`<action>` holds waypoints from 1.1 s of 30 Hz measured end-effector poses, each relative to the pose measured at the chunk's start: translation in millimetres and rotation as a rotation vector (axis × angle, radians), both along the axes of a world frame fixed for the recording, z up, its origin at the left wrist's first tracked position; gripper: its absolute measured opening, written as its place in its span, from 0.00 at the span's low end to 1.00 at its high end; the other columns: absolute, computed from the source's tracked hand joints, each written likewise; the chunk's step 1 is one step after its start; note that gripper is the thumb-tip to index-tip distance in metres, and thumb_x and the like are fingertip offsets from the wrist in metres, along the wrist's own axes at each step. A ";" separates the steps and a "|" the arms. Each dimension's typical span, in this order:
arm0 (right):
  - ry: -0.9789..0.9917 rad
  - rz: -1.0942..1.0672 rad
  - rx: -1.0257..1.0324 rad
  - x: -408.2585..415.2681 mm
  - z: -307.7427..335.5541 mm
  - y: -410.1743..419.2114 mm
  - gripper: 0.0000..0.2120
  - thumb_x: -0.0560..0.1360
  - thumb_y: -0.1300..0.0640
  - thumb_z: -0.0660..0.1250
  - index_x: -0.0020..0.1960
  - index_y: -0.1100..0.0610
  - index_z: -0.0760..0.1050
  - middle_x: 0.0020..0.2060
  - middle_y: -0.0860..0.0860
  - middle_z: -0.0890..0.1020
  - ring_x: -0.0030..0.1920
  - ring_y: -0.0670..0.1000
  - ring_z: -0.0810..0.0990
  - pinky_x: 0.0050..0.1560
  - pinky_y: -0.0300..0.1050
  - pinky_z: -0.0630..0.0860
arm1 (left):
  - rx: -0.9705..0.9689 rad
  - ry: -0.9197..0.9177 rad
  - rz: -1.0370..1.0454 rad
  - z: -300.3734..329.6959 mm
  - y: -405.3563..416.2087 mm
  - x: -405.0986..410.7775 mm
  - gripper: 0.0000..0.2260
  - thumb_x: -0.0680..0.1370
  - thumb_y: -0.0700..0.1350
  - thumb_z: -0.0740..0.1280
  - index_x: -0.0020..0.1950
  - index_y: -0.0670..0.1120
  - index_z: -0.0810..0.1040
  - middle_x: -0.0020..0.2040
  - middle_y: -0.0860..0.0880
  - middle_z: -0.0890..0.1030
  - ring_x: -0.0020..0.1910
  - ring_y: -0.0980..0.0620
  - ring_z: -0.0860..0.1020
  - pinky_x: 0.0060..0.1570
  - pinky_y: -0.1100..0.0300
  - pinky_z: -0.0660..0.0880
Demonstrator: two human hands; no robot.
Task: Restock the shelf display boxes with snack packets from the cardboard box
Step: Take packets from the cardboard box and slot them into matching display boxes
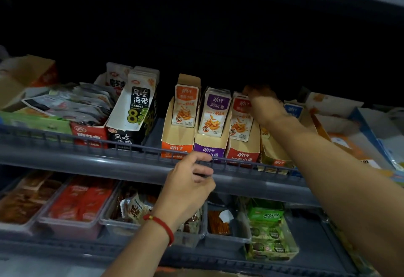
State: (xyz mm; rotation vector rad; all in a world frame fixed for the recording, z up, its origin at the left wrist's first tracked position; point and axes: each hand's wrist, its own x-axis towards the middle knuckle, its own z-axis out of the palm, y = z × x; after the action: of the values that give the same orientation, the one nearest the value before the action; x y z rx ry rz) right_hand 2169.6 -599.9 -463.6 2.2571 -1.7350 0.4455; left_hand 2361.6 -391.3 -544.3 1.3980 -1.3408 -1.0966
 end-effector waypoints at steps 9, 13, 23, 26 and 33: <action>0.049 0.023 -0.093 -0.9 -6.2 -5.4 0.27 0.76 0.66 0.70 0.72 0.55 0.68 0.70 0.57 0.71 0.71 0.60 0.68 0.68 0.53 0.71 | -0.005 -0.034 0.011 -2.3 1.4 -1.3 0.20 0.76 0.38 0.71 0.62 0.58 0.74 0.54 0.57 0.82 0.51 0.58 0.82 0.52 0.55 0.83; 0.087 0.061 -0.158 -3.5 -3.9 2.2 0.25 0.75 0.64 0.71 0.70 0.56 0.69 0.68 0.57 0.72 0.70 0.60 0.68 0.66 0.53 0.72 | -0.007 -0.043 0.005 -4.6 1.8 -3.1 0.20 0.76 0.38 0.72 0.62 0.58 0.75 0.53 0.57 0.82 0.50 0.58 0.82 0.52 0.55 0.83; -0.186 0.328 -0.343 -16.8 -19.1 145.6 0.05 0.78 0.56 0.65 0.51 0.55 0.78 0.44 0.49 0.80 0.45 0.47 0.75 0.44 0.42 0.71 | -0.065 -0.113 -0.012 -23.5 13.9 -12.6 0.15 0.76 0.40 0.70 0.56 0.59 0.77 0.49 0.56 0.84 0.46 0.58 0.83 0.49 0.57 0.83; -0.214 0.391 -0.129 -27.2 -77.4 219.0 0.07 0.76 0.50 0.60 0.44 0.49 0.75 0.36 0.44 0.78 0.35 0.46 0.76 0.36 0.40 0.73 | -0.076 -0.208 -0.044 -46.7 31.3 -21.2 0.12 0.77 0.39 0.68 0.56 0.56 0.78 0.45 0.54 0.84 0.42 0.58 0.82 0.45 0.60 0.81; 0.173 0.201 0.979 -60.0 -277.8 277.8 0.13 0.81 0.50 0.64 0.62 0.53 0.76 0.60 0.55 0.79 0.60 0.59 0.80 0.51 0.47 0.73 | 0.321 -0.643 -0.249 -203.6 90.6 -50.2 0.14 0.76 0.41 0.68 0.60 0.50 0.76 0.54 0.49 0.82 0.55 0.47 0.80 0.56 0.53 0.78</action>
State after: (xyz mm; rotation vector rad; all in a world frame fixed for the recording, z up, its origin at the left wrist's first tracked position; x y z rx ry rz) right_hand 2109.6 -322.2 -741.4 2.9670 -1.8619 -0.7247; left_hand 2311.5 -300.7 -747.9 1.9680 -1.8920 -1.0995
